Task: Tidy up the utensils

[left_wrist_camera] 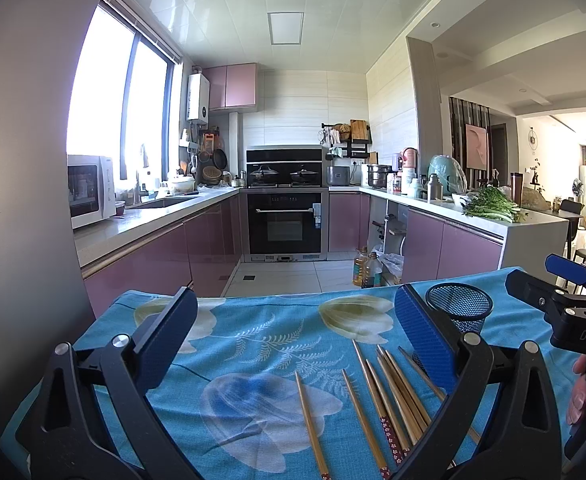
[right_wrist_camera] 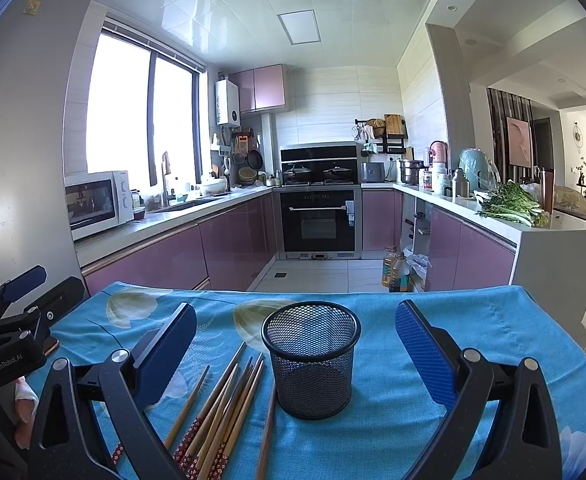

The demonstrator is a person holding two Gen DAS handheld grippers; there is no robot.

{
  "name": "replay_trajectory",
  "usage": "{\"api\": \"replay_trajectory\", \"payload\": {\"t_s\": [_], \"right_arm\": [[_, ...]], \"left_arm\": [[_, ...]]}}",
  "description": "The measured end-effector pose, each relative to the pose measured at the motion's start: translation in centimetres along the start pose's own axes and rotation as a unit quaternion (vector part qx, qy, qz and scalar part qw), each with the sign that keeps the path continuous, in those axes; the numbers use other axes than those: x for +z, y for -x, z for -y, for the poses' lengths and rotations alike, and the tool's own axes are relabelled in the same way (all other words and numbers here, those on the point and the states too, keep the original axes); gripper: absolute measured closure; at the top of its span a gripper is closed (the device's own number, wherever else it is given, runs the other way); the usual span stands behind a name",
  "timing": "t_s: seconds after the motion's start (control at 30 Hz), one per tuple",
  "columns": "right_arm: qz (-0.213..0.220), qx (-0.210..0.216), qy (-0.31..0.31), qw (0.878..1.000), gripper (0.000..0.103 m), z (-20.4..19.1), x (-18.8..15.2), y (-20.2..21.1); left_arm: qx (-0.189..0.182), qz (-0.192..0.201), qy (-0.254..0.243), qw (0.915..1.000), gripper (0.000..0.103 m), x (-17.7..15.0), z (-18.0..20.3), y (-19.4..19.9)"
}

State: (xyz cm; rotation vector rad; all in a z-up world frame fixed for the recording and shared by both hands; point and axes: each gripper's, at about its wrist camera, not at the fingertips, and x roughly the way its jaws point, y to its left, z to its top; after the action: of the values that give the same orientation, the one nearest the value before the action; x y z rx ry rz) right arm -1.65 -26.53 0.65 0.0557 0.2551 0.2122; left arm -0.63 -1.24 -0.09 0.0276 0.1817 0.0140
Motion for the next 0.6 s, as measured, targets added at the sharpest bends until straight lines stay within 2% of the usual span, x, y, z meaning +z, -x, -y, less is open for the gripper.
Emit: {"api": "replay_trajectory", "payload": {"t_s": [0.6], "right_arm": [[-0.002,0.002,-0.003,1.0,0.007,-0.04,-0.14,-0.13]], "left_arm": [[-0.001,-0.002,0.0,1.0,0.006,-0.16,0.14,-0.11]]}}
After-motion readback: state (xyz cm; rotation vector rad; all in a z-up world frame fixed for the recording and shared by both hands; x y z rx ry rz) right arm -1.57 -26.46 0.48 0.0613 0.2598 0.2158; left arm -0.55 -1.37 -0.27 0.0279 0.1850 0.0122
